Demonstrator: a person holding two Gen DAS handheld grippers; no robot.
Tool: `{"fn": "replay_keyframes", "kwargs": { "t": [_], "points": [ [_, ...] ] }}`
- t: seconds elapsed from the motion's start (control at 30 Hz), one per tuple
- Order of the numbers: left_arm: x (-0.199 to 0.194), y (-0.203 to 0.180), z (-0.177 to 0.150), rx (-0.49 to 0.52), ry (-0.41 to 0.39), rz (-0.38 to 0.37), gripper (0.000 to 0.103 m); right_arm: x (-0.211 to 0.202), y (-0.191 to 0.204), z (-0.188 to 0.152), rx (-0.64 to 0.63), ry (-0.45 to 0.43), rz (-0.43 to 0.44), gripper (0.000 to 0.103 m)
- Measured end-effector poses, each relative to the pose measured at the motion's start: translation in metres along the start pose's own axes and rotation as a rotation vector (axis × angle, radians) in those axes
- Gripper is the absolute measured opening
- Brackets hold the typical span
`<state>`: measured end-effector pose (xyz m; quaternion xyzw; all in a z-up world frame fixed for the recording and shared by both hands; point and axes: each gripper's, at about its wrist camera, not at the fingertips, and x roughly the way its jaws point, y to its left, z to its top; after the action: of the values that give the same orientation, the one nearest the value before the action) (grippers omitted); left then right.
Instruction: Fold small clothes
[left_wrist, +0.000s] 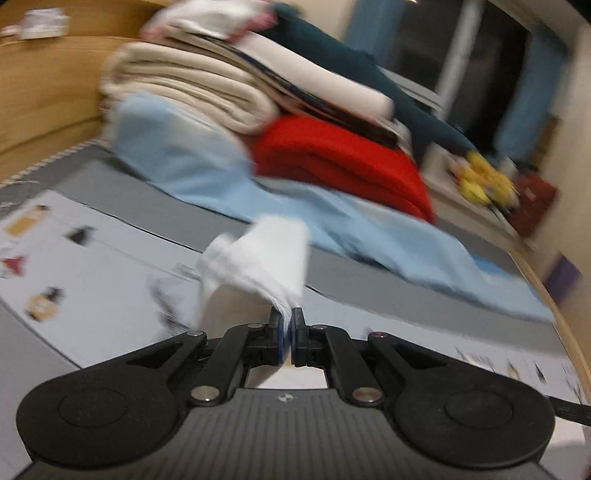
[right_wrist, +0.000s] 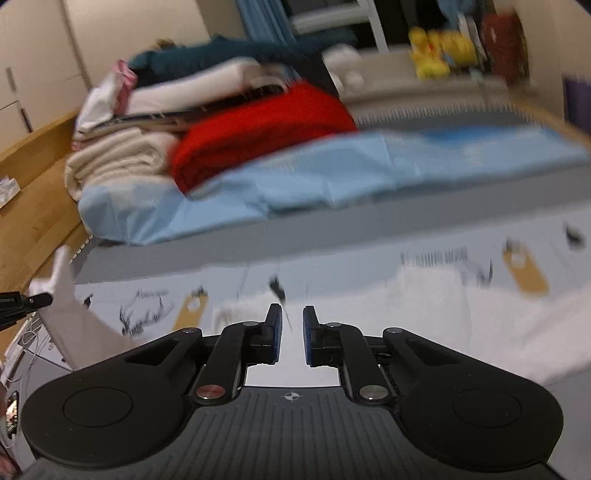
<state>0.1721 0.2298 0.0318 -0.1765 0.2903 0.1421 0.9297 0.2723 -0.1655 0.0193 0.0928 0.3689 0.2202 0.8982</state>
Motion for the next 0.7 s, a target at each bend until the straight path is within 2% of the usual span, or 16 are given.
{"fn": "replay_keyframes", "kwargs": {
  "t": [0.03,0.13,0.2,0.3,0.5,0.53,0.63,0.7],
  "points": [
    [0.008,-0.017,-0.011,0.021,0.034,-0.024,0.003,0.007,-0.009,-0.005,0.040,0.035,-0.004,0.010],
    [0.041,-0.065,-0.041,0.068,0.203,-0.090,0.003,0.024,-0.030,-0.019,0.177,0.101,0.040,0.010],
    [0.056,-0.097,-0.056,0.113,0.255,-0.139,0.003,0.031,-0.038,-0.026,0.219,0.129,0.038,0.010],
    [0.075,-0.135,-0.077,0.192,0.295,-0.167,0.003,0.037,-0.046,-0.030,0.246,0.148,0.040,0.010],
    [0.094,-0.170,-0.095,0.213,0.359,-0.222,0.004,0.043,-0.061,-0.029,0.278,0.141,0.004,0.010],
    [0.097,-0.170,-0.094,0.211,0.367,-0.241,0.006,0.045,-0.064,-0.029,0.288,0.141,0.001,0.010],
    [0.097,-0.165,-0.090,0.221,0.402,-0.284,0.029,0.052,-0.073,-0.032,0.304,0.148,-0.009,0.012],
    [0.095,-0.154,-0.081,0.203,0.359,-0.254,0.029,0.058,-0.077,-0.035,0.322,0.159,-0.015,0.013]
  ]
}}
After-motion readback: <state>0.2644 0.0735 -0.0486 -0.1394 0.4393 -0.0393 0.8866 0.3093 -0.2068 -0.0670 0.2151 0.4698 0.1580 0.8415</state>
